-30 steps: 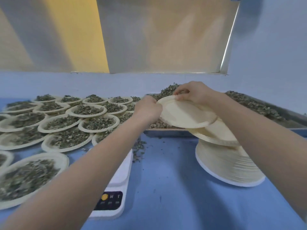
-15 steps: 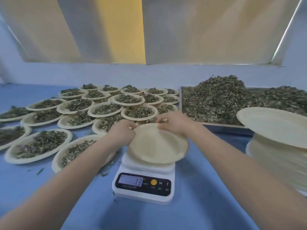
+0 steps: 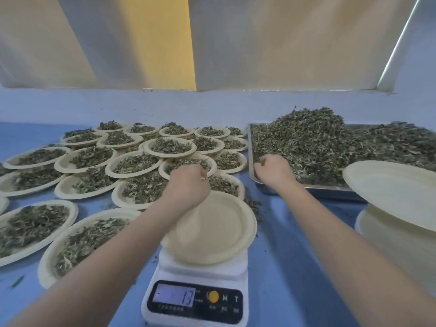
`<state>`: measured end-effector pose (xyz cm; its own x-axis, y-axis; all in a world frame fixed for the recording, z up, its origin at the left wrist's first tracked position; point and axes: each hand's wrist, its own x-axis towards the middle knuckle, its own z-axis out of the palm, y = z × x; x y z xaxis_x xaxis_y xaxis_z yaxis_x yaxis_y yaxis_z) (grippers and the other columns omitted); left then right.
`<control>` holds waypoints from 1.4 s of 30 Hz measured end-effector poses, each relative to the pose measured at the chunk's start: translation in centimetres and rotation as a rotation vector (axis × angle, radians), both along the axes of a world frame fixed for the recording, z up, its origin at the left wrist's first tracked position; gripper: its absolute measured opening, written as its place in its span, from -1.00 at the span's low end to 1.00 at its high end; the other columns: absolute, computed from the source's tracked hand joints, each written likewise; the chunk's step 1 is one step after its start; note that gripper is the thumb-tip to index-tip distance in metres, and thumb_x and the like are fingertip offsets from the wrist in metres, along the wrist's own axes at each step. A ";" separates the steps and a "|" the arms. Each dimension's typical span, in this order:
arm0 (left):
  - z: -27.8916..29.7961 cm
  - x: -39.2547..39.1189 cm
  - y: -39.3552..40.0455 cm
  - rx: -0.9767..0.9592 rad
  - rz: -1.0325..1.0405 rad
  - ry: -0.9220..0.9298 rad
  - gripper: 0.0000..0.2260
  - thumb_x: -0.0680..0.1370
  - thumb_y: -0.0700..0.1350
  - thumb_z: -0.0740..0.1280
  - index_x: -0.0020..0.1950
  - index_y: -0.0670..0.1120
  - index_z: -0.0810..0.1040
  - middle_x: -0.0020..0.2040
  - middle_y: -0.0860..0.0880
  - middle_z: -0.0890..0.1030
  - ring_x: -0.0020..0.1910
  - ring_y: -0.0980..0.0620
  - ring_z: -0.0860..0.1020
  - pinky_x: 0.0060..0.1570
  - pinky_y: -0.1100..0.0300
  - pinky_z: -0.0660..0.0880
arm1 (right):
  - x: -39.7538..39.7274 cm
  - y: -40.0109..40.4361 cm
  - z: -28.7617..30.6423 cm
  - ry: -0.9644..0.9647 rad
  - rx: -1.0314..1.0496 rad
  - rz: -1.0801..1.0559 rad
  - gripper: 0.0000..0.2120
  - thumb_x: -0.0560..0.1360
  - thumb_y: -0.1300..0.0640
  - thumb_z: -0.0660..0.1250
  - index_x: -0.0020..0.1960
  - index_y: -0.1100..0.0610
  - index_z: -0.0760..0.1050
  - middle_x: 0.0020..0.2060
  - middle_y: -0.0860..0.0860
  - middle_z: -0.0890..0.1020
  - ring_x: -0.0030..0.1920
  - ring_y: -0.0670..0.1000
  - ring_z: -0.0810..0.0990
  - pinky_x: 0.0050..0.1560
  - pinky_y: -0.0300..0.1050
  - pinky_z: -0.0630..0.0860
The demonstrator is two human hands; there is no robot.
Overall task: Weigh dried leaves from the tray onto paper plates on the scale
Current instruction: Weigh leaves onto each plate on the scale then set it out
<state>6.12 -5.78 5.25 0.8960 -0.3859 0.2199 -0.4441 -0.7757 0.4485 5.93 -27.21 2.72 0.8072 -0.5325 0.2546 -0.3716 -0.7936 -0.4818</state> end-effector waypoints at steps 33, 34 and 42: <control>0.0 11.3 -20.1 0.187 -0.427 0.140 -0.78 0.54 -0.34 0.10 0.17 -0.30 0.38 0.14 -0.28 0.45 0.09 -0.17 0.41 -0.17 0.15 0.28 | 15.0 -14.4 -0.1 0.511 -0.042 0.261 -0.63 0.55 0.07 0.23 0.35 -0.01 0.41 0.32 0.06 0.47 0.16 0.08 0.48 0.15 -0.04 0.43; 0.1 11.1 -19.9 0.188 -0.430 0.136 -0.80 0.53 -0.34 0.10 0.12 -0.28 0.40 0.10 -0.26 0.45 0.07 -0.16 0.41 -0.19 0.17 0.28 | 13.9 -13.7 0.7 0.557 -0.006 0.286 -0.66 0.54 0.07 0.23 0.32 -0.01 0.44 0.30 0.05 0.47 0.10 0.07 0.47 0.09 -0.05 0.43; 0.1 7.3 -18.1 0.185 -0.417 0.160 -0.63 0.55 -0.31 0.14 0.37 -0.26 0.28 0.26 -0.25 0.44 0.17 -0.17 0.45 -0.08 0.12 0.40 | 4.1 -9.5 2.2 0.581 0.062 0.324 -0.58 0.48 -0.11 0.30 0.34 -0.20 0.39 0.38 -0.01 0.41 0.21 0.01 0.41 0.11 -0.15 0.32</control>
<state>13.37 -23.92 5.34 0.6733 -0.7392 -0.0147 -0.6710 -0.6193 0.4077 10.07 -36.67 4.95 0.9254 -0.2399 -0.2934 -0.3322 -0.8860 -0.3234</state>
